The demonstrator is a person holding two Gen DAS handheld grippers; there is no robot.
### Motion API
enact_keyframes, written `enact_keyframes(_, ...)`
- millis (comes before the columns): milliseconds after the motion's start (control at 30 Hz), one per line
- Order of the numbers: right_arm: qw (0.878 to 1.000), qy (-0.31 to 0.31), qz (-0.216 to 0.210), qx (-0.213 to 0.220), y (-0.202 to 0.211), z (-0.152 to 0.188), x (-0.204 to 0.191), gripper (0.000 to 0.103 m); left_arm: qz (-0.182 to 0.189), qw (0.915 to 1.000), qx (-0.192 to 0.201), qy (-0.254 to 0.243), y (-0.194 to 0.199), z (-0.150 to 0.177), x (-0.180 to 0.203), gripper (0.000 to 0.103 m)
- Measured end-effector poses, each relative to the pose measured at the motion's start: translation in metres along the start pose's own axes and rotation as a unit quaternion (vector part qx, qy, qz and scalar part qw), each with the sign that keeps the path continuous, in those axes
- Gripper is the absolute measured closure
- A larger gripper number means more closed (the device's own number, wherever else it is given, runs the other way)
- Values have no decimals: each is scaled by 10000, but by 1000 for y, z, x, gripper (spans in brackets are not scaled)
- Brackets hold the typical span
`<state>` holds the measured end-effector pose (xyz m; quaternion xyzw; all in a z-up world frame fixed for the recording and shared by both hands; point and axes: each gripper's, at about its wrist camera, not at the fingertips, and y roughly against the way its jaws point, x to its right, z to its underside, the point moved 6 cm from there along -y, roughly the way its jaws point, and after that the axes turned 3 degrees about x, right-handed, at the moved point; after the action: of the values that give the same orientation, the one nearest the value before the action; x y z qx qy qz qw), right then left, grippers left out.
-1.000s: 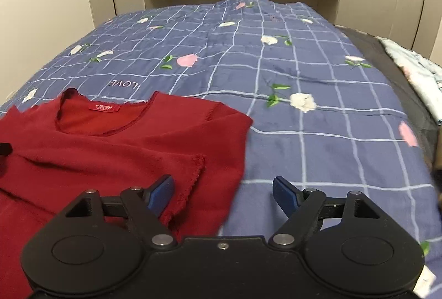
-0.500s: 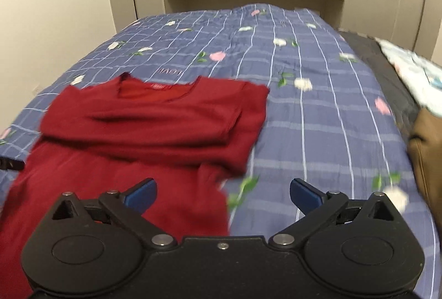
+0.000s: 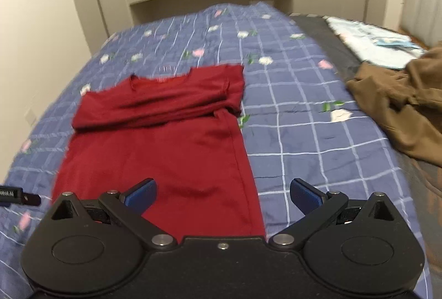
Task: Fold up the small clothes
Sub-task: 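Raise both grippers above the folded red sweater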
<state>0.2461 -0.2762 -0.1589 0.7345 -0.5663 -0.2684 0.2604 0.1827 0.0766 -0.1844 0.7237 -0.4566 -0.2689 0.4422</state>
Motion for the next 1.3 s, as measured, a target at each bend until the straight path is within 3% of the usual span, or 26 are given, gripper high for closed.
enact_keyframes(167, 9994, -302, 158, 36, 59, 9, -20, 1, 209, 9992, 135, -322, 54, 5, -6, 1)
enact_keyframes(333, 9997, -82, 163, -189, 83, 34, -41, 1, 304, 9957, 202, -851, 74, 23, -16, 1)
enact_keyframes(533, 9964, 466, 139, -693, 70, 77, -58, 1, 206, 9907, 93, -1340, 61, 55, -19, 1)
enact_keyframes(767, 9909, 842, 66, -1047, 56, 112, -64, 1, 186, 9878, -152, -1540, 46, 86, -18, 1)
enact_keyframes(1033, 9862, 1290, -48, -1034, 39, 114, -63, 1, 48, 9844, -202, -1747, 38, 89, -6, 1)
enact_keyframes(1300, 9735, 2007, -135, -1092, 4, 109, -50, 1, -57, 9806, 61, -1958, 15, 75, 14, 1)
